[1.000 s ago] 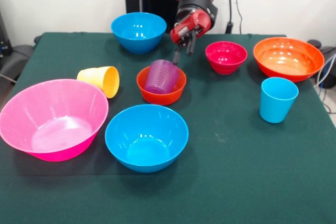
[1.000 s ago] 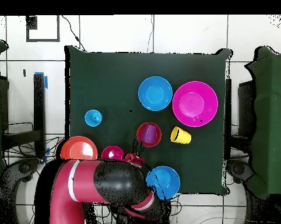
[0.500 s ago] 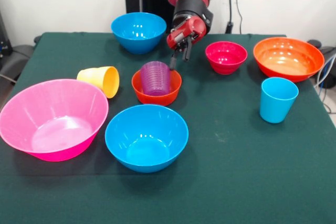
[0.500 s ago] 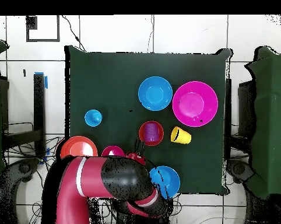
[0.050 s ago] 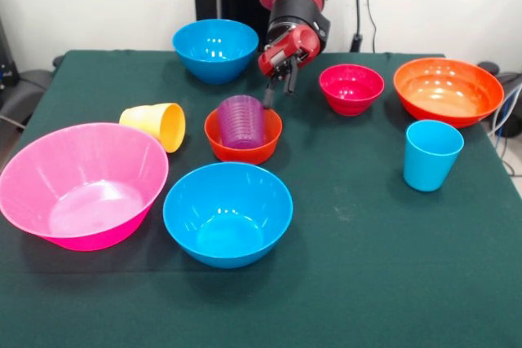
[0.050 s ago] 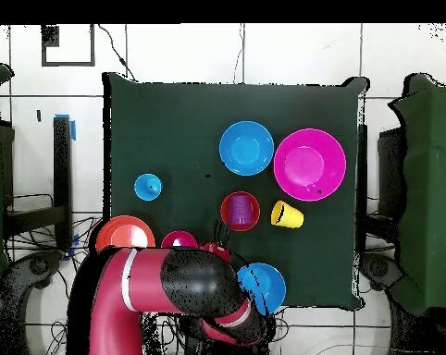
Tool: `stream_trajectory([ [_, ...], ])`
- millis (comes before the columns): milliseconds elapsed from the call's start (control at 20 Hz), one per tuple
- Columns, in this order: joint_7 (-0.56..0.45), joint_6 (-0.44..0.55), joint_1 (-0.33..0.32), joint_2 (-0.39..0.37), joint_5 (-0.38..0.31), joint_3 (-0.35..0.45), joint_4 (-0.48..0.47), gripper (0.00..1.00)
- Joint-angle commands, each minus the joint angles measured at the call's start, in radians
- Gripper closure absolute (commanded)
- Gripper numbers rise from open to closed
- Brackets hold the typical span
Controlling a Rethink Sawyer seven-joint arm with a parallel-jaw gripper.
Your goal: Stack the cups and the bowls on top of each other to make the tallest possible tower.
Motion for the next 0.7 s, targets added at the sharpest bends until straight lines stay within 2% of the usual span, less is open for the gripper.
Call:
stream_trajectory([
  [50,0.065,0.185,-0.013,-0.016,-0.037,0.062,-0.084,0.0],
  [300,0.07,0.22,-0.019,-0.084,-0.104,0.03,-0.033,0.0],
  [400,0.075,0.238,-0.025,-0.095,-0.15,0.015,-0.038,0.0],
  [700,0.09,0.256,-0.079,-0.125,-0.271,-0.041,-0.038,0.0],
])
